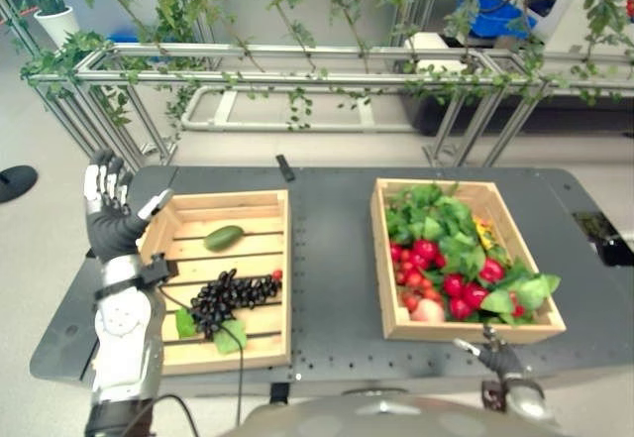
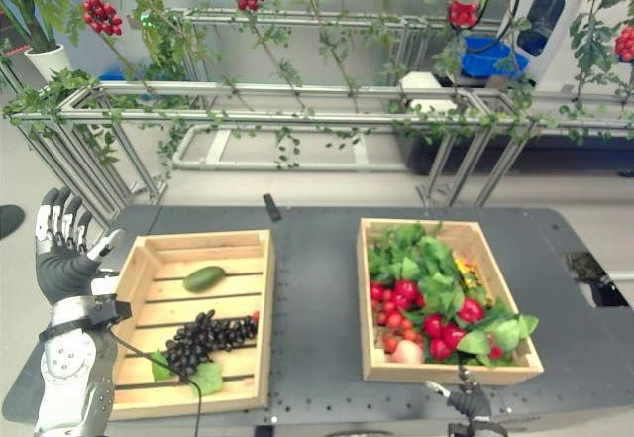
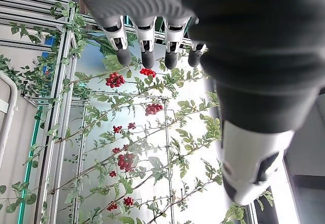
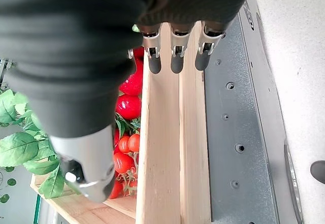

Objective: Pick up the fruits from the basket on one side to the basket on the other side

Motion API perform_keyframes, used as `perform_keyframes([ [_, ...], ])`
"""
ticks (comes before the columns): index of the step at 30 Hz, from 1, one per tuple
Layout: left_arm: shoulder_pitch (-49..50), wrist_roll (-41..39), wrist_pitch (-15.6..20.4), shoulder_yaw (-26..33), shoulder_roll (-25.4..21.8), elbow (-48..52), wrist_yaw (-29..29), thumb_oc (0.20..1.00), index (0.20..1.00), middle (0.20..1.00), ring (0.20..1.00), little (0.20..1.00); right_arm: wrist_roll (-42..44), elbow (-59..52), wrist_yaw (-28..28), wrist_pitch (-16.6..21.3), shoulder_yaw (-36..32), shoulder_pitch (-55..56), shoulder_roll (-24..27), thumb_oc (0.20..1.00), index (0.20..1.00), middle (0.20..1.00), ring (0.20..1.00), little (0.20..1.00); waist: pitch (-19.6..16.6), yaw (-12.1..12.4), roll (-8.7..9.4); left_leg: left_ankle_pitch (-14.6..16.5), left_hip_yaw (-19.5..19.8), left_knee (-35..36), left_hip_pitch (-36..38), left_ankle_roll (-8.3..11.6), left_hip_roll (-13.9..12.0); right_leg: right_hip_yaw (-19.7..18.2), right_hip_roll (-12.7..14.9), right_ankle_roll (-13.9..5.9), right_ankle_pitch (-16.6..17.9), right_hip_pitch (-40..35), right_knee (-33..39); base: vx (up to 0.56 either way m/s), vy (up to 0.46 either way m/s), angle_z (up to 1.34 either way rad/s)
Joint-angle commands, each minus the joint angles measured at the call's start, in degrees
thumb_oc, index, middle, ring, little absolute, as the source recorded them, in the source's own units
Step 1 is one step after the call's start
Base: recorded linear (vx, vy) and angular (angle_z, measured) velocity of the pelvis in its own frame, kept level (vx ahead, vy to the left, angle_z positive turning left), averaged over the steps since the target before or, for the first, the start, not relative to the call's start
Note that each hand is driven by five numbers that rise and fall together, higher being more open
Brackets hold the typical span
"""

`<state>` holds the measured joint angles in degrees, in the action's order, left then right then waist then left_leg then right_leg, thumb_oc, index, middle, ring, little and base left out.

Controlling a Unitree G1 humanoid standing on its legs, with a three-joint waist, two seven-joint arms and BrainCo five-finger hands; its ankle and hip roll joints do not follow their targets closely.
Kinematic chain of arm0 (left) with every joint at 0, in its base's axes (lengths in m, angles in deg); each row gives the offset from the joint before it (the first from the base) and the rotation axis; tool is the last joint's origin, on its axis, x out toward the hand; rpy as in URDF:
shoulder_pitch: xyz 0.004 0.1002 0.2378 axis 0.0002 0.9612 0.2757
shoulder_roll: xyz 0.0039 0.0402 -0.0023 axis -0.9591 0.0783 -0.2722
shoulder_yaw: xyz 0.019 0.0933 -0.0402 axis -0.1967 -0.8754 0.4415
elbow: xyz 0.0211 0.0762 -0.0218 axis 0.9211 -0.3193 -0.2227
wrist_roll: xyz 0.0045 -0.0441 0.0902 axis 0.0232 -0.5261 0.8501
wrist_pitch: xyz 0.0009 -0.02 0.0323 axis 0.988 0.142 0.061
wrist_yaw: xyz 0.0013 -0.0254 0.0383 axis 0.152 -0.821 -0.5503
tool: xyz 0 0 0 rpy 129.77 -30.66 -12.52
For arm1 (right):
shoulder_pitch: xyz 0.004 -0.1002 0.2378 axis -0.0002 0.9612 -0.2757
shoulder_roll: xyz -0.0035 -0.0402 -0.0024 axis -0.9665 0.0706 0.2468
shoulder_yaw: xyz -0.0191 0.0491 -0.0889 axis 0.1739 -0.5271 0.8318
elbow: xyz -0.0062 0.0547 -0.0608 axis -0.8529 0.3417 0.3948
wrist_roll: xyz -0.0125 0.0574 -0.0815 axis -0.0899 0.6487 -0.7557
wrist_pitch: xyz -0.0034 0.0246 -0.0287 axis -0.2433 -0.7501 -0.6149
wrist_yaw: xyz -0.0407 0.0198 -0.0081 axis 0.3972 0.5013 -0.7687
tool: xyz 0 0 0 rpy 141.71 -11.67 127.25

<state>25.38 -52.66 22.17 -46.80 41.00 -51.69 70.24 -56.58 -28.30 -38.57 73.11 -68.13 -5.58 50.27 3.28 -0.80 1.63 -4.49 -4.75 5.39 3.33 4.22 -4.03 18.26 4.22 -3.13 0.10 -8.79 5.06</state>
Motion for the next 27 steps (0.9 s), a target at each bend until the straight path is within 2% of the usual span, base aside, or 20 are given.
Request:
perform_keyframes([
  [1, -1.6, 1.4, 2.0, 0.7, -2.0, 0.1, 0.2, 1.000, 1.000, 1.000, 1.000, 1.000, 1.4, -0.5, -0.3, 2.8, 0.5, -3.8, 0.7, 1.000, 1.000, 1.000, 1.000, 1.000, 0.6, -0.7, 1.34, 5.2, -2.8, -0.4, 2.5, 0.54, -1.0, -1.8, 4.6, -5.90, 0.7, 3.0, -2.1, 0.00, 0.000, 0.00],
  [27, -1.7, 0.7, 1.8, 0.6, -2.0, 0.8, -0.3, 1.000, 1.000, 1.000, 1.000, 1.000, 1.0, -1.5, 0.0, 2.7, 0.7, -3.9, 1.1, 1.000, 1.000, 1.000, 1.000, 1.000, 1.4, -0.9, 1.53, 5.2, -2.8, -0.4, 1.8, 0.33, -0.8, -2.1, 4.6, -5.92, 0.9, 4.0, -2.1, 0.00, 0.000, 0.00],
])
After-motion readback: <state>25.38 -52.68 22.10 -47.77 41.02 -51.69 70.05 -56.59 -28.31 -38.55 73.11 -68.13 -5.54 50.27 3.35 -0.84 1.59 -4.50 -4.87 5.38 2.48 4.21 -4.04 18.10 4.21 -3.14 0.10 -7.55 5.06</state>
